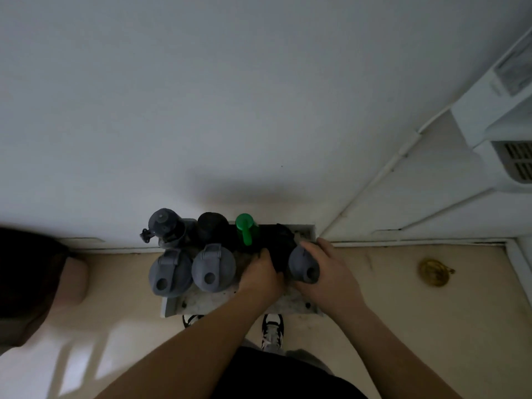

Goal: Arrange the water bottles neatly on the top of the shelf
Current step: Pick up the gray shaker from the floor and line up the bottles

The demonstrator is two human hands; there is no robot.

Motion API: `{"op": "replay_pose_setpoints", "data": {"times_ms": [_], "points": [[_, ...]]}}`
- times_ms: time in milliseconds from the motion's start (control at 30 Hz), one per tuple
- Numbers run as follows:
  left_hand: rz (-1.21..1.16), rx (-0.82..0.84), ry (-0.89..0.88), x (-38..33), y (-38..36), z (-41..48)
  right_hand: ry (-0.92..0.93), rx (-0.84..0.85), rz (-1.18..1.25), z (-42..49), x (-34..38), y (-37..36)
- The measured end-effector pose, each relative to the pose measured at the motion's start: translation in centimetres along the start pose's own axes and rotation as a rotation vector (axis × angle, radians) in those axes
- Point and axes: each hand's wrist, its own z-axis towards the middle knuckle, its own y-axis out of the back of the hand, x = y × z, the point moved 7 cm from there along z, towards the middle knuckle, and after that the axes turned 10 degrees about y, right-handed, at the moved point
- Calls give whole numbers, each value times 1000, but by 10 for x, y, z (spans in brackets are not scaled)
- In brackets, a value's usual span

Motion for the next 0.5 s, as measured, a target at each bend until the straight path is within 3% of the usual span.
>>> {"op": "replay_pose_setpoints", "data": {"times_ms": [233, 500], "points": [[61, 25, 107, -11, -8, 32, 22, -40, -36, 4, -9, 1], [41, -40, 95, -8, -1, 23, 37, -67, 11, 3, -15, -7]]}}
